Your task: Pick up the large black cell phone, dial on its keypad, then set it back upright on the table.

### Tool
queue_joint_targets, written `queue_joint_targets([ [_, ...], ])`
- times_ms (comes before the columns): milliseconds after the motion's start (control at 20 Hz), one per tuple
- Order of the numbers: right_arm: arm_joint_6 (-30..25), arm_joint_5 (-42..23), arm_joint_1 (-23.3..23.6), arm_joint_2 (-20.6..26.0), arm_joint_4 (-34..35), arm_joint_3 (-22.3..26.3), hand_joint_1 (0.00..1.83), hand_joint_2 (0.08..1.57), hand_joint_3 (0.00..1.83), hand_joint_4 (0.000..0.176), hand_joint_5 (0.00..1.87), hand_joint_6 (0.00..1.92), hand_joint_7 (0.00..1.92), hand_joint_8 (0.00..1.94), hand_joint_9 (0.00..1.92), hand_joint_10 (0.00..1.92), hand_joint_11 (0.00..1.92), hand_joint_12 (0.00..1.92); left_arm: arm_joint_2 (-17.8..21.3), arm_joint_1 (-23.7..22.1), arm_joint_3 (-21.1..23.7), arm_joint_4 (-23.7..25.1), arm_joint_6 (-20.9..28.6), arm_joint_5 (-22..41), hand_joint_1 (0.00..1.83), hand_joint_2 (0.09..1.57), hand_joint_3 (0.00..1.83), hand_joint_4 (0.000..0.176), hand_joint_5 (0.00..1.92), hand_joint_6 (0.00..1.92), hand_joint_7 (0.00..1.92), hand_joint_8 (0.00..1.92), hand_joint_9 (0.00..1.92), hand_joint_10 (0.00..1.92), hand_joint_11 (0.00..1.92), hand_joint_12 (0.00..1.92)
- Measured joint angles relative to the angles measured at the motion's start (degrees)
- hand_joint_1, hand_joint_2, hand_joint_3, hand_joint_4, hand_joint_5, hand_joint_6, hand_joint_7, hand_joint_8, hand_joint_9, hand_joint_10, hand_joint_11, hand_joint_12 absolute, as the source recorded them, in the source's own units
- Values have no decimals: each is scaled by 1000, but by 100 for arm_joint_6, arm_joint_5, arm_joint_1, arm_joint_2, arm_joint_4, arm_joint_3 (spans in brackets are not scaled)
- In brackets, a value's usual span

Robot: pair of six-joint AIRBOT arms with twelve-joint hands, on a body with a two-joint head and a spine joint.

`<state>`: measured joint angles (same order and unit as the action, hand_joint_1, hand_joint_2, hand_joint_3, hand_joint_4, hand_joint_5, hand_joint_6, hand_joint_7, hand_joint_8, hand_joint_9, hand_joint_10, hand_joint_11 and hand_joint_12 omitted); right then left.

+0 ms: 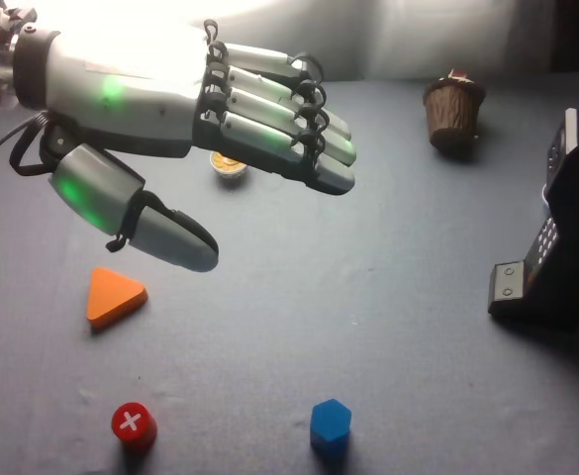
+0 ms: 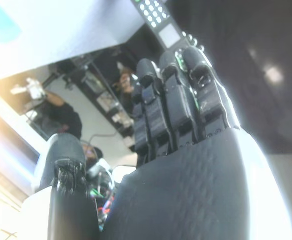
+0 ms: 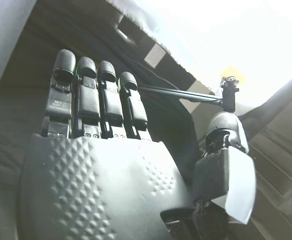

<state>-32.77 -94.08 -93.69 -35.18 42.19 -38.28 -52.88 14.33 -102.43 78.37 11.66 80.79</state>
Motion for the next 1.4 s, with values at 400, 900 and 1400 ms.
queue_joint_targets([
  [400, 232, 9, 59, -11, 186, 15, 95, 1027, 0, 19, 145, 0, 156, 1, 167, 0, 0, 630, 0, 0, 125, 11, -2, 111, 12, 1265, 0, 0, 267, 2, 276, 6, 237, 6, 0, 662],
  [900, 1696, 7, 896, -468, 590, -350, 306, 875, 0, 0, 140, 0, 147, 2, 142, 0, 0, 516, -92, -13, 96, 81, -2, 229, 2, 1291, 1, 0, 263, 5, 267, 7, 247, 5, 0, 755],
  [1400, 2249, 35, 1362, -931, 101, -627, 176, 830, 0, 0, 66, 2, 75, 0, 102, 0, 0, 446, -92, 96, 28, -103, 160, 396, 37, 1286, 0, 0, 240, 2, 248, 4, 253, 4, 0, 859],
])
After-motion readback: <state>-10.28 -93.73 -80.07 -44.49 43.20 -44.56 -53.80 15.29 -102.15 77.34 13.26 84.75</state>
